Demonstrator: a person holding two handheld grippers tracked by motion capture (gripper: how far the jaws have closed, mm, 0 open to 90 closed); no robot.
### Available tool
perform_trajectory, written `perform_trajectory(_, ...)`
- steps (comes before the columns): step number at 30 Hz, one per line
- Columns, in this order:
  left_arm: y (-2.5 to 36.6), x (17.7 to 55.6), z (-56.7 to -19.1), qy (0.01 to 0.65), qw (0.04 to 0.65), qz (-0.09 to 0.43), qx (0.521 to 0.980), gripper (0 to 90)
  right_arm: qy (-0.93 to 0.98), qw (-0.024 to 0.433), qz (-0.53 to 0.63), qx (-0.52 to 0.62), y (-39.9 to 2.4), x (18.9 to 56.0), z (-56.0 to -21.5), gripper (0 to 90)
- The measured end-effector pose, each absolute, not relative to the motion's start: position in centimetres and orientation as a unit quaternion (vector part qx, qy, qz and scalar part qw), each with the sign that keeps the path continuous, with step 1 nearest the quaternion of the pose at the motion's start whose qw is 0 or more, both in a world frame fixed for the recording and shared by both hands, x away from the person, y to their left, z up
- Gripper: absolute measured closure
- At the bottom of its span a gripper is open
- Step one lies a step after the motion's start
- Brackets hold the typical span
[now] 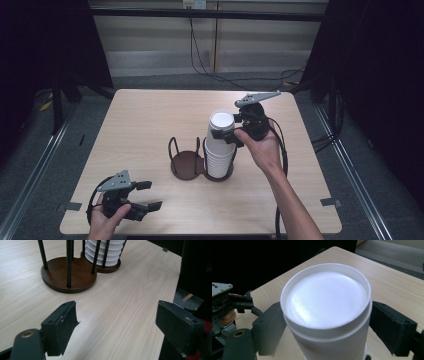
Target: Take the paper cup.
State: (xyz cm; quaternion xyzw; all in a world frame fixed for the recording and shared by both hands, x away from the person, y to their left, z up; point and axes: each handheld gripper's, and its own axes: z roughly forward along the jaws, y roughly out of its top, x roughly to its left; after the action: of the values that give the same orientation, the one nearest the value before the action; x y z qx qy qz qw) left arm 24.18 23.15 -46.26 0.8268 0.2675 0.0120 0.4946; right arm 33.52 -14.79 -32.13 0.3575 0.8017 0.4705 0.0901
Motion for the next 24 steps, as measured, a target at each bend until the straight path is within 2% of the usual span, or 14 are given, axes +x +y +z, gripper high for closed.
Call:
perform_trajectory(5, 22.9, 24.2, -46.4, 0.264, 0.486, 0.005, 0.833, 17.3, 0.802, 0.081, 0.470, 0.359, -14.6, 34.0, -32.2, 16.8)
perform_trajectory(24, 22.6, 24.3, -46.5, 0.262, 0.481, 0.000, 0.837, 17.3, 0.830, 0.106, 0.426, 0.345, -13.5, 34.2, -31.2, 21.4)
